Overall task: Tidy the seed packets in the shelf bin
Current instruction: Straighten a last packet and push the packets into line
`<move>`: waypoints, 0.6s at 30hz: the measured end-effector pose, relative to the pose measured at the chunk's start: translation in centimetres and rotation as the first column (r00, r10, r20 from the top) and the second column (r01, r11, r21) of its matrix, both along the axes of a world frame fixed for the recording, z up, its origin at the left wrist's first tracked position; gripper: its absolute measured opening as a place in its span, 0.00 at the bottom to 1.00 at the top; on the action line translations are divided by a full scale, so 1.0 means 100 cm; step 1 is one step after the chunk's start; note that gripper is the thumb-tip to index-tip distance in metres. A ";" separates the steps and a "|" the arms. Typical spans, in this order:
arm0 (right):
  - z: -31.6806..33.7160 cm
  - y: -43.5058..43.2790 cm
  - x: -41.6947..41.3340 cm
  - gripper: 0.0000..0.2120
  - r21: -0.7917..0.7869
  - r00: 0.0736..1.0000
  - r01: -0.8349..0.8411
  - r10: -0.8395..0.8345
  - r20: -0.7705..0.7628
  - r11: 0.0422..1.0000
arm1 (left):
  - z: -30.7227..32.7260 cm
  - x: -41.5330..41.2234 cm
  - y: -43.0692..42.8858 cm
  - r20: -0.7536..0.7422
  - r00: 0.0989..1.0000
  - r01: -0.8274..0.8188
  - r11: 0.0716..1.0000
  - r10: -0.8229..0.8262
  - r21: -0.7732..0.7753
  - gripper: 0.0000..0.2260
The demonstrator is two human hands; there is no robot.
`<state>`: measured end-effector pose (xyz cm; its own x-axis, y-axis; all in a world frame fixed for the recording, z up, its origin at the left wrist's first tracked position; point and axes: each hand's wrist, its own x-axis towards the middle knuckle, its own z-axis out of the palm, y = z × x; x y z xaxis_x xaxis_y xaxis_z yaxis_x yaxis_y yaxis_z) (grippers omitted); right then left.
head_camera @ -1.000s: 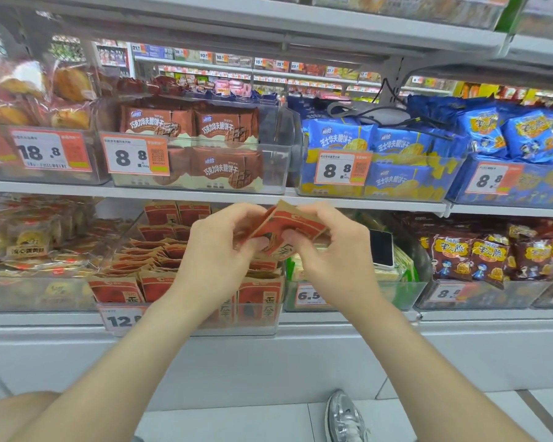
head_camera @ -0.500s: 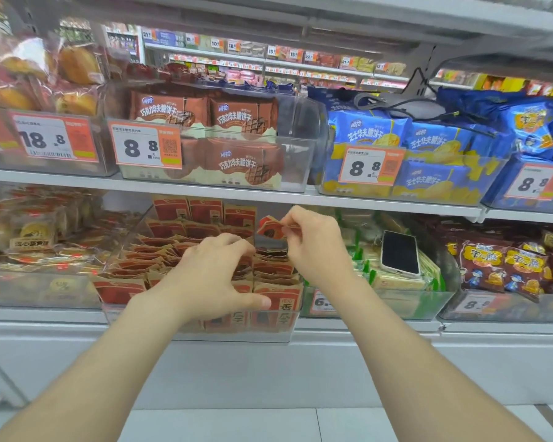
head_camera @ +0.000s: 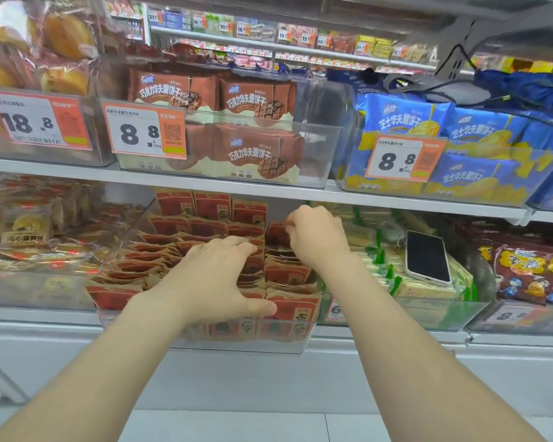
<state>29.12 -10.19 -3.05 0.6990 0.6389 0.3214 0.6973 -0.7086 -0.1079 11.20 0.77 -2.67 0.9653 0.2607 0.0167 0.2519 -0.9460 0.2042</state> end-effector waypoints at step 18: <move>0.006 -0.031 -0.048 0.15 0.058 0.960 -0.115 0.126 -0.249 0.992 | 0.000 -0.007 0.003 -0.050 0.999 -0.001 1.000 0.001 0.015 0.48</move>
<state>24.30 -13.24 -2.44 0.6795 0.7129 0.1734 0.7236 -0.6122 -0.3187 10.47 1.12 -2.69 0.9647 0.2618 -0.0273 0.2624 -0.9485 0.1774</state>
